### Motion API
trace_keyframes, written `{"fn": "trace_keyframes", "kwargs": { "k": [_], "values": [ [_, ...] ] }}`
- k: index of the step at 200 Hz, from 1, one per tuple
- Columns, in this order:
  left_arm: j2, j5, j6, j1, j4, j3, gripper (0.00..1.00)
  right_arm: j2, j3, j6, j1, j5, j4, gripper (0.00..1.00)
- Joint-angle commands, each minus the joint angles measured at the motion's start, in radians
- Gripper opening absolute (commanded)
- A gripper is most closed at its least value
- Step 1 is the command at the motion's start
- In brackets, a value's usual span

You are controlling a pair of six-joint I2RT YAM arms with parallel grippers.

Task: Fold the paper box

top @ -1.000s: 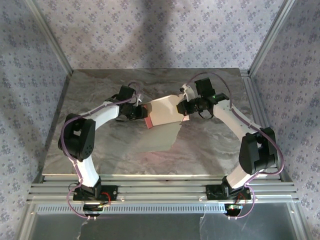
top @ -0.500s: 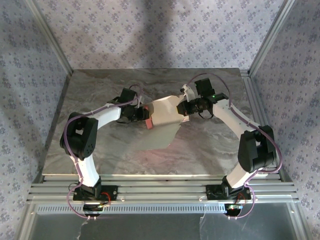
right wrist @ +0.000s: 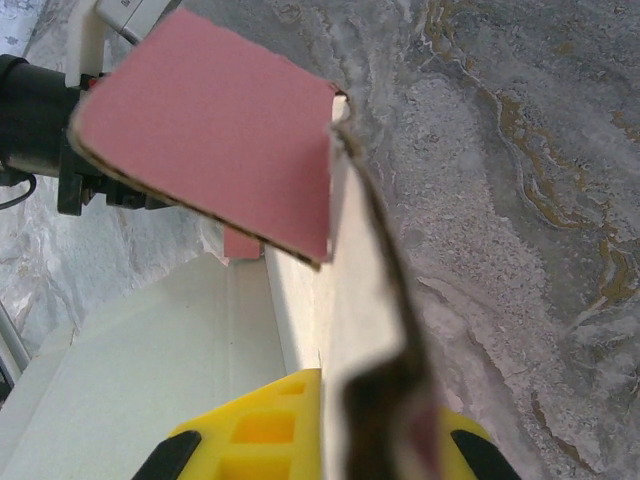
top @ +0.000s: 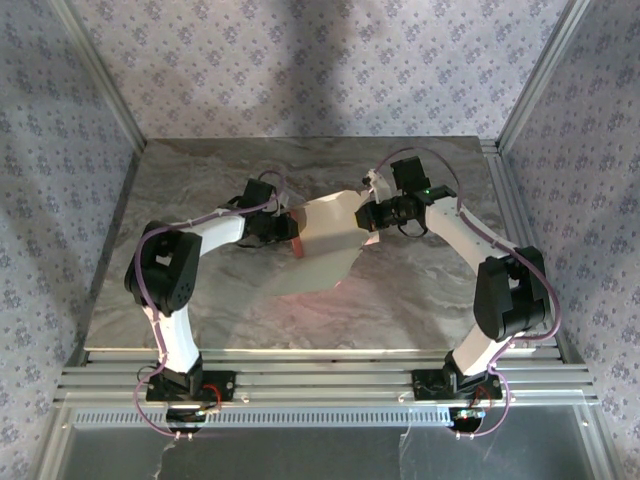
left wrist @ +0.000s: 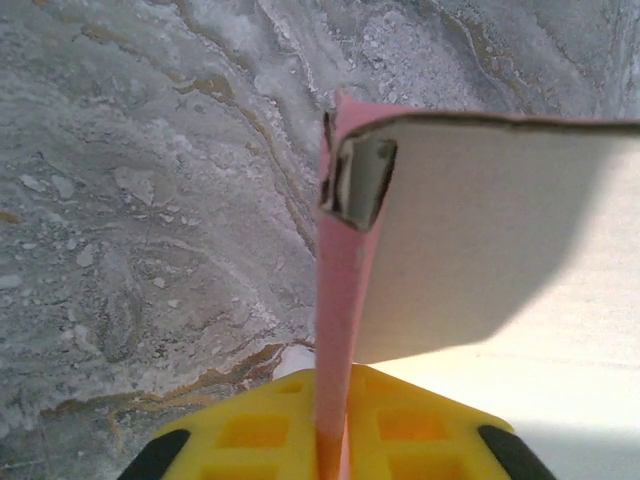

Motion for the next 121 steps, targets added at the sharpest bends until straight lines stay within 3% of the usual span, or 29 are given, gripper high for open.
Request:
{"fn": "trace_keyframes", "kwargs": {
  "k": [1, 61, 121],
  "values": [
    [0.01, -0.007, -0.019, -0.009, 0.033, 0.0, 0.1, 0.015, 0.004, 0.001, 0.005, -0.011, -0.021, 0.0],
    [0.021, -0.085, -0.018, -0.031, -0.029, 0.016, 0.12, 0.016, 0.008, 0.002, 0.004, -0.009, -0.019, 0.0],
    [0.033, -0.214, -0.026, -0.054, -0.137, 0.055, 0.03, 0.018, 0.008, 0.001, 0.004, -0.006, -0.017, 0.0]
  ]
}}
